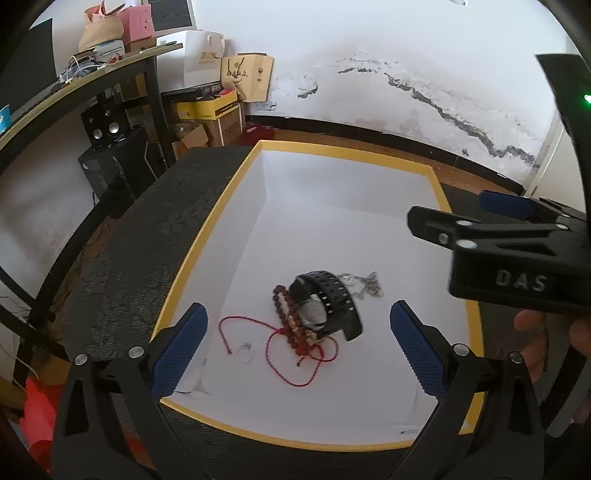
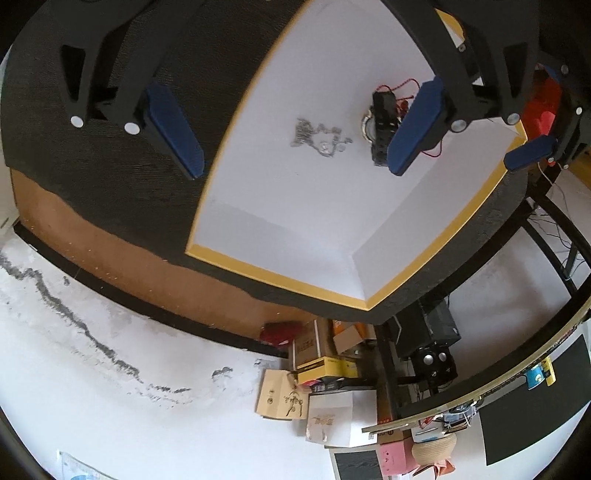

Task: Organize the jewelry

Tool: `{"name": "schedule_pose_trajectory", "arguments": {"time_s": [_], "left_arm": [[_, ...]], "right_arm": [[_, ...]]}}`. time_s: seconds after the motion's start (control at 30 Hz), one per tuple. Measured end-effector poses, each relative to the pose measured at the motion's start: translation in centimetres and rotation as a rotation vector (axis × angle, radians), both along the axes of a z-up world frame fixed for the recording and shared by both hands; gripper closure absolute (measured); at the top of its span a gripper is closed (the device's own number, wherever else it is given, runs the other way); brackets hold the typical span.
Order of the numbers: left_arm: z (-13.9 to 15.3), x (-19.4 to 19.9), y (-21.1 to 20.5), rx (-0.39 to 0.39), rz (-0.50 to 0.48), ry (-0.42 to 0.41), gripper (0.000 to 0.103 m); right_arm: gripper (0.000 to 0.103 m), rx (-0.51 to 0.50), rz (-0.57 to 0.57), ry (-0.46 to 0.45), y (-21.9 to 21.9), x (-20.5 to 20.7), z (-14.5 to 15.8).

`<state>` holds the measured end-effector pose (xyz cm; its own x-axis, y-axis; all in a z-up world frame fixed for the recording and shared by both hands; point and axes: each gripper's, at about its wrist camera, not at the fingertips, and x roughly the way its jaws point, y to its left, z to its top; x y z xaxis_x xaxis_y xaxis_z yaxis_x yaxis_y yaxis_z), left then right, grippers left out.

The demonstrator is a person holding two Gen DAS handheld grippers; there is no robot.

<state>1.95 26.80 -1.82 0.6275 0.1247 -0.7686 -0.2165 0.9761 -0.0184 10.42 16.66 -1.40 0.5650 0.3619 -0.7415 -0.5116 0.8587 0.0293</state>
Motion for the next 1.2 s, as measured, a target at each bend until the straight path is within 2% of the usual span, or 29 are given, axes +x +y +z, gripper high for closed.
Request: {"name": "schedule_pose_trajectory", "arguments": {"time_s": [0.2,0.37,0.57,0.9,1.0,1.2], "left_arm": [[0.6,0.5,-2.1,-0.002,-0.035,-0.014,0.007],[1.3,1.2,-5.4,-0.006,-0.092,-0.029,0.007],[1.9,1.9,-10.8,0.001,-0.181,-0.047,0.007],[1.7,2.6,-22.6,0.019,-0.346,-0.048,0.007],[1.3,2.5,-25.7,-0.003,-0.385,-0.037,0.006],[0.3,2.2,-30.0,0.015,-0.410,-0.026,0.006]], "right_arm": [[0.007,0.003,-0.069,-0.042,-4.0,-1.1,1.4],[0.007,-0.013,-0.140,-0.062,-8.5,-2.2,2.2],[0.007,-0.025,-0.260,-0.071,-16.5,-3.7,2.4],[0.007,-0.053,-0.467,-0.025,-30.4,-6.6,-0.7],[0.007,-0.064,-0.510,-0.014,-33.5,-7.9,-1.8],[0.007,-0.085,-0.553,0.001,-38.5,-9.7,-3.9]]}}
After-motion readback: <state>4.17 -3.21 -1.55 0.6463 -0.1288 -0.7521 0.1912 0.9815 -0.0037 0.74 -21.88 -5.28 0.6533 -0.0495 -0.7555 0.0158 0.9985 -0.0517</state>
